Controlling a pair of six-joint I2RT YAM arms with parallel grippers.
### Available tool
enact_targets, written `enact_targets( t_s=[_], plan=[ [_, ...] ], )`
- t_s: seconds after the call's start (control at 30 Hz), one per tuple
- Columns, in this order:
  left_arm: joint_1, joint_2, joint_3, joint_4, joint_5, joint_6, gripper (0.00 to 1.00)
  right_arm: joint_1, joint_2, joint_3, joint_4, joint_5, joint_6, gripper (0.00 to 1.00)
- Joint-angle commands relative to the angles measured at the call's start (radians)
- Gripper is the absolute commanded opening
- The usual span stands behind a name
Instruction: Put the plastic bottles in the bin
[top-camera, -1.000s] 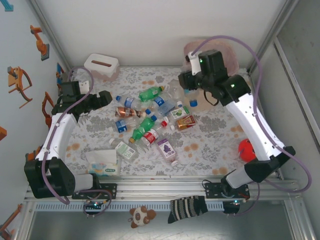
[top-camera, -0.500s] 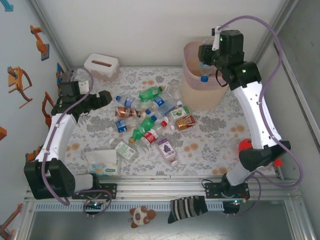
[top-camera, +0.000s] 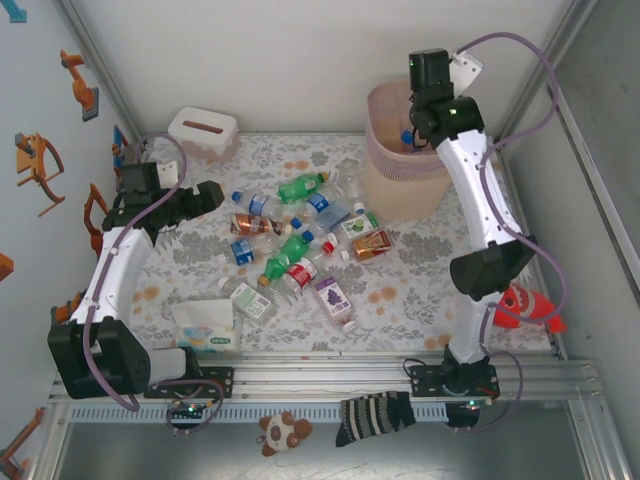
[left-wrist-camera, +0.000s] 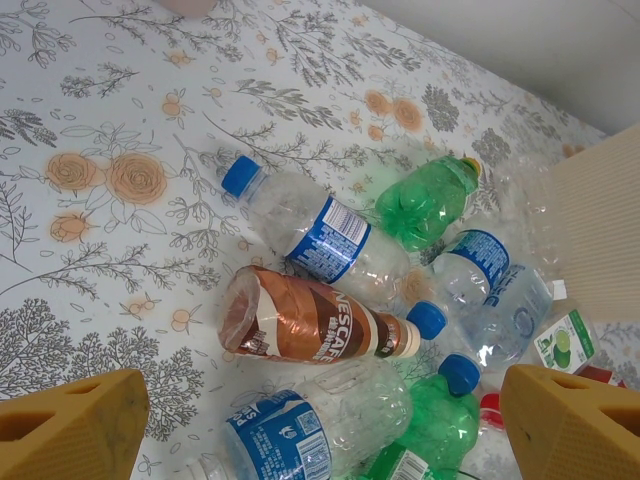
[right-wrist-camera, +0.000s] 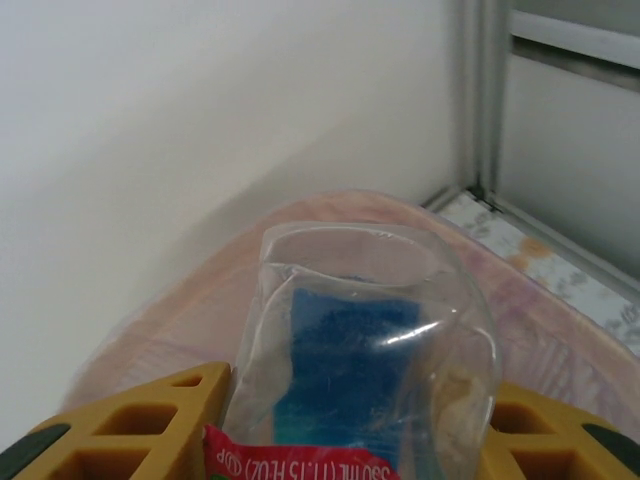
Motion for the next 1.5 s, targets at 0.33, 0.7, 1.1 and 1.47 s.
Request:
enact_targets(
  t_s=[0.33,0.7,1.1,1.47],
  plan=[
    [-0.003,-0.028,-0.013,0.01,0.024,-0.011,0.9,-0.004,0.133,0.023,-0.222,0.152,0.285,0.39],
    [-0.012,-0.038,-0.014,0.007,0.02,-0.009,0.9,-0.017,0.224,-0.02,-0.305,0.076,0.463,0.39],
    [-0.02,-0.042,-0.014,0.002,0.003,0.0,0.91,-0.05,0.318,-0.035,-0.308,-0.065,0.577,0.42],
    [-0.025,-0.048,-0.014,-0.001,-0.006,0.005,0.91,-0.083,0.328,-0.038,-0.305,-0.199,0.685,0.68]
  ],
)
